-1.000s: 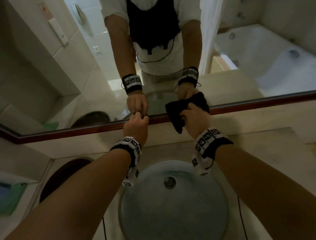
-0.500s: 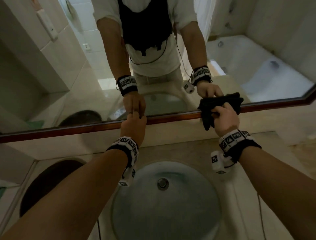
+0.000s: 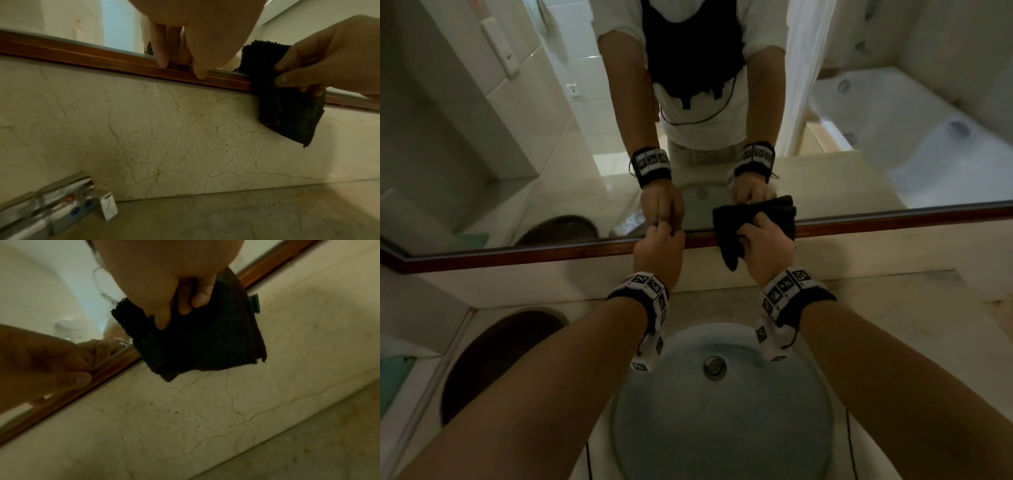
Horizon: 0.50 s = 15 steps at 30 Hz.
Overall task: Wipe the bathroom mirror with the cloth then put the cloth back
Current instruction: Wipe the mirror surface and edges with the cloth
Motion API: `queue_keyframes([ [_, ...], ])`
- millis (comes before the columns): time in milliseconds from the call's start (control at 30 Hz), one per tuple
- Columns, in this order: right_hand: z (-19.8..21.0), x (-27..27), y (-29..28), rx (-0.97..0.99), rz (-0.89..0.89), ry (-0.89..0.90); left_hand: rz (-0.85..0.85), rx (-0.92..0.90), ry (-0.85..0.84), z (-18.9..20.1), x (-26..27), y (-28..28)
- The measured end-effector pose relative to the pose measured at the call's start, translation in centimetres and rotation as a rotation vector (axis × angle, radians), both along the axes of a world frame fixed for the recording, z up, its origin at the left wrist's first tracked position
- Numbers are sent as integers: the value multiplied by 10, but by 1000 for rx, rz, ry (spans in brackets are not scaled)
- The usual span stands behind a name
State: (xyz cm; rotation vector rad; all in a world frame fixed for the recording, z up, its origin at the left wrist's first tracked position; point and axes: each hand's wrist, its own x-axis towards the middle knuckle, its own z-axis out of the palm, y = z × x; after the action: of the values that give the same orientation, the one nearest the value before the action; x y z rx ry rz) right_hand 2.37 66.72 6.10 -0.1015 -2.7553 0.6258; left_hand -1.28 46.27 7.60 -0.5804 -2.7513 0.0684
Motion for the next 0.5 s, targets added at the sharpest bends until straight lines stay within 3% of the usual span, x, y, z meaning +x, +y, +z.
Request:
queue_keyframes([
  [167,2,-1,4,18,16,-49,30,1,43,-4,4,3],
  [367,4,3,49,44,30,-105,307,-65,-259,21,17,29],
  [500,-2,9,107,34,5,-73,241,-60,-194,18,32,68],
])
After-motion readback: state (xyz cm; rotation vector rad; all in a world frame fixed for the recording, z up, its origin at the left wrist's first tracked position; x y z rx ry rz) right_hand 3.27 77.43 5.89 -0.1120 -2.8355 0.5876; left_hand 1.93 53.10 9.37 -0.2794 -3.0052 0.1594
